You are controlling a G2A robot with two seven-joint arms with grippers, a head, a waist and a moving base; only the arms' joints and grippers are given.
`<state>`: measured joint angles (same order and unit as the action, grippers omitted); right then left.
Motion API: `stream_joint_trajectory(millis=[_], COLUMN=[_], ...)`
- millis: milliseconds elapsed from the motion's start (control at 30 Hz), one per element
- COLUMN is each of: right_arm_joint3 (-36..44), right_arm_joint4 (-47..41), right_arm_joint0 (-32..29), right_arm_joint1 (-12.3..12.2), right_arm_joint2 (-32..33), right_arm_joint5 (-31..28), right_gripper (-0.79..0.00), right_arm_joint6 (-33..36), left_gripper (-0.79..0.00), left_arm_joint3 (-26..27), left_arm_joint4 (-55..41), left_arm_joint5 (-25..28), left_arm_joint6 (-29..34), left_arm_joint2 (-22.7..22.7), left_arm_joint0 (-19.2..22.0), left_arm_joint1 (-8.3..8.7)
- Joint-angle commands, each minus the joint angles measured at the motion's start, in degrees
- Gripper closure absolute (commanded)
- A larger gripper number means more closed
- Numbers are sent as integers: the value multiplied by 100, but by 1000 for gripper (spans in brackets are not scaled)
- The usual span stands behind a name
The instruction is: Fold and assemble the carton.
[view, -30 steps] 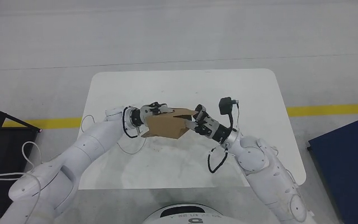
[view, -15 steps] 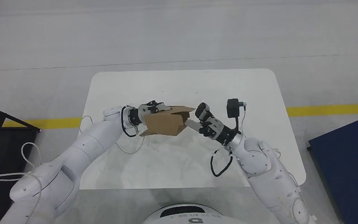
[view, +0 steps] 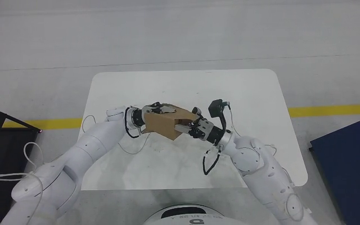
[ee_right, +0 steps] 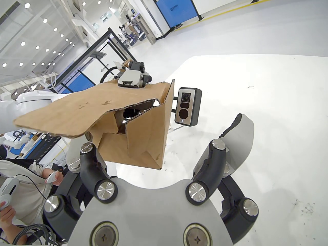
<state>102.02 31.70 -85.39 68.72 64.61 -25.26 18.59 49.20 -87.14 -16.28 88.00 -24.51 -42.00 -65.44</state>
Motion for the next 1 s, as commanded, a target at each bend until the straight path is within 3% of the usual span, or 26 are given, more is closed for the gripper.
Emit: stream_joint_trajectory(millis=[0, 600, 800, 967], right_arm_joint3=[-14, 3, -66, -266], right_arm_joint4=[8, -119, -887, -1474], right_arm_joint0=[28, 17, -186, -158], right_arm_joint1=[4, 0, -37, -35], right_arm_joint2=[-36, -13, 415, 582], right_arm_joint5=[17, -13, -329, 13], right_gripper=[-785, -785, -785, -785], right_arm_joint6=[22, -225, -626, -607], left_gripper=[0, 0, 0, 0], left_arm_joint3=[6, 44, 25, 97], left_arm_joint4=[4, -190, -528, -634], left_arm_joint5=[0, 0, -1, -1], left_arm_joint6=[0, 0, 0, 0], left_arm_joint2=[1, -29, -132, -180], left_arm_joint0=[-8, -21, -48, -35], left_arm_joint1=[5, 14, 66, 134])
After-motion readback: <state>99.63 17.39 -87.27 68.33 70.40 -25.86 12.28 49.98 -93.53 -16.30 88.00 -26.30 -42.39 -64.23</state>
